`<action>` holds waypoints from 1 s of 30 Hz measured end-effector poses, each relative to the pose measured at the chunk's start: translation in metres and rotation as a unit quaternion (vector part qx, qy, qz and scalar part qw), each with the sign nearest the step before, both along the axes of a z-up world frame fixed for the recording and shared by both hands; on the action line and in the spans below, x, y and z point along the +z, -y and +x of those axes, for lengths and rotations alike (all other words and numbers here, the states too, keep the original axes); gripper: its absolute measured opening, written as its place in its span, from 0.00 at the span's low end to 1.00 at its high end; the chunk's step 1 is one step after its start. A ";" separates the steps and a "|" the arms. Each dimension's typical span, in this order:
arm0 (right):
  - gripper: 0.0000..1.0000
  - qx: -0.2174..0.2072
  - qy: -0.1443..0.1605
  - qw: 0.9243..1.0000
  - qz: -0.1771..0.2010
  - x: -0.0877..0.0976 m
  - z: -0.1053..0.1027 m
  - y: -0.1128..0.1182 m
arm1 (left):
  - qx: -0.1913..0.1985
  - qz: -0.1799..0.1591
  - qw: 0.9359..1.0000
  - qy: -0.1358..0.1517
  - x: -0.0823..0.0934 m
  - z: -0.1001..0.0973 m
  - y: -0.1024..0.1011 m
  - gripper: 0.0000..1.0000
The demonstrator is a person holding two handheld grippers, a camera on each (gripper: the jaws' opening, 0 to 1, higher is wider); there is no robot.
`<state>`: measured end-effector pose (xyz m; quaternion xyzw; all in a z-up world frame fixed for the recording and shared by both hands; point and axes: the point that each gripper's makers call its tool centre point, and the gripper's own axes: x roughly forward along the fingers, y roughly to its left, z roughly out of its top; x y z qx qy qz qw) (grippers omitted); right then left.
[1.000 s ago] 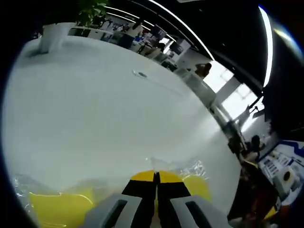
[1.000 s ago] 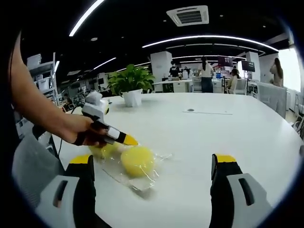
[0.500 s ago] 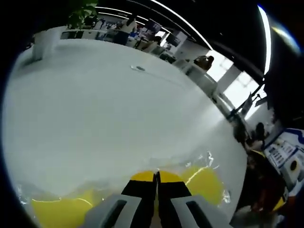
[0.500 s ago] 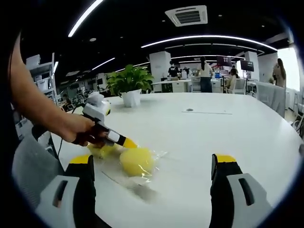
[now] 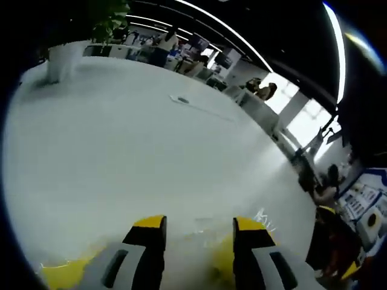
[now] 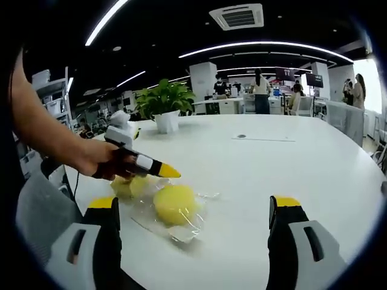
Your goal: Compare the silicone blocks by pressing each to a similar depth, holding the contact briefly, and releasing to observe deformation and rebound differences across the visible hardness samples.
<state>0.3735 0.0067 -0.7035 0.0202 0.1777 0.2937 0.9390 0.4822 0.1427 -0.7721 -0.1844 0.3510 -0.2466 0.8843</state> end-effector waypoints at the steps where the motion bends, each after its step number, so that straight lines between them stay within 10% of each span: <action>1: 0.96 0.000 -0.001 1.000 0.000 0.000 0.000 0.000 | -0.001 -0.018 1.000 0.007 0.007 0.002 0.004 0.56; 11: 0.96 -0.011 0.003 1.000 -0.009 0.000 0.002 0.005 | 0.003 -0.057 0.987 0.149 0.080 0.018 -0.004 1.00; 30: 0.96 -0.017 0.013 1.000 -0.020 0.001 0.001 0.008 | -0.060 0.036 0.965 0.254 0.131 -0.043 -0.075 1.00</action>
